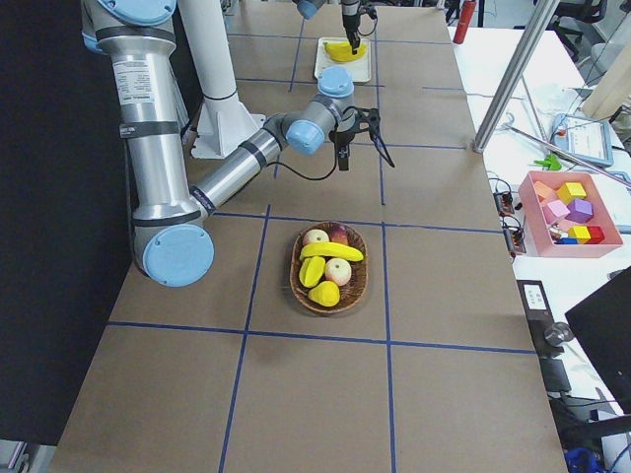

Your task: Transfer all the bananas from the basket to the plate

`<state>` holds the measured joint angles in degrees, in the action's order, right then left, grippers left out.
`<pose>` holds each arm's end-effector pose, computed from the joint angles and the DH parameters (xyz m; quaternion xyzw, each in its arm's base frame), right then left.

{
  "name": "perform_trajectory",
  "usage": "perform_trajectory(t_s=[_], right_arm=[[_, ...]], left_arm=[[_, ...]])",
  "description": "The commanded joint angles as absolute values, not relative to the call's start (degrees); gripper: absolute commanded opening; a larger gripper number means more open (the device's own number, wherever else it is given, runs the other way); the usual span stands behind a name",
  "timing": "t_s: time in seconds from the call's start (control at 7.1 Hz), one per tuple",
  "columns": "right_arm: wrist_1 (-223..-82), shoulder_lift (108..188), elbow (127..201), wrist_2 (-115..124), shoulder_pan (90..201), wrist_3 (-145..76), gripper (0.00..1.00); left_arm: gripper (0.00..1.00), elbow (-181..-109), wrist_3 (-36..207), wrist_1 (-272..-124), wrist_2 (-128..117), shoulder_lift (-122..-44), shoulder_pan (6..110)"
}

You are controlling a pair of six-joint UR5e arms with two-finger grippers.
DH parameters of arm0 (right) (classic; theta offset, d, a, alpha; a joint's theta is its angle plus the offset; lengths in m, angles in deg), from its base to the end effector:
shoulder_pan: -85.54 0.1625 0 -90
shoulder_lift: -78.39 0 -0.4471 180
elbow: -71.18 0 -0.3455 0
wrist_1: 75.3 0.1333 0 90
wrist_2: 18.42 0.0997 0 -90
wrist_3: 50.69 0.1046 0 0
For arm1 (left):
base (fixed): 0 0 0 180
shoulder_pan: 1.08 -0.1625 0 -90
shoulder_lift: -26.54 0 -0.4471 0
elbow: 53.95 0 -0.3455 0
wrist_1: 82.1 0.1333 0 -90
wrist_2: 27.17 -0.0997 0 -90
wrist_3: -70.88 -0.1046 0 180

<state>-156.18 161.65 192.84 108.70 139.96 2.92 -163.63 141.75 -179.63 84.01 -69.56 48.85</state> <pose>-0.2060 -0.4085 0.3747 0.0675 -0.4756 0.0093 0.8770 0.2459 -0.4407 0.4836 0.0146 0.3319 -0.1993 0.9219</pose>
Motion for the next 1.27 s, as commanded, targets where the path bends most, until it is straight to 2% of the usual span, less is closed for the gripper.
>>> perform_trajectory(t_s=[0.0,0.14,0.42,0.85,0.99,1.13], right_arm=[[-158.8,162.8,192.6,108.5,140.6,0.0,1.0],[-158.7,163.8,192.7,108.4,140.6,-0.1,1.0],[-158.8,166.9,192.7,105.4,140.6,-2.0,1.0],[-157.8,177.2,192.7,99.4,140.5,-11.8,1.0],[-157.9,178.4,192.1,98.7,140.3,-11.4,0.99],[-158.0,177.8,188.0,99.0,140.2,-11.8,0.99]], left_arm=[[0.02,-158.5,139.7,-179.7,78.9,-69.8,48.6],[0.99,-157.9,139.1,-179.9,78.9,-69.9,48.5],[1.0,-157.7,139.0,-180.0,78.9,-70.2,48.4],[1.0,-158.9,139.4,-180.0,79.5,-71.4,48.4],[1.0,-158.9,139.7,-180.0,79.5,-72.1,48.4],[1.0,-158.8,139.8,-180.0,79.5,-72.3,48.3]])
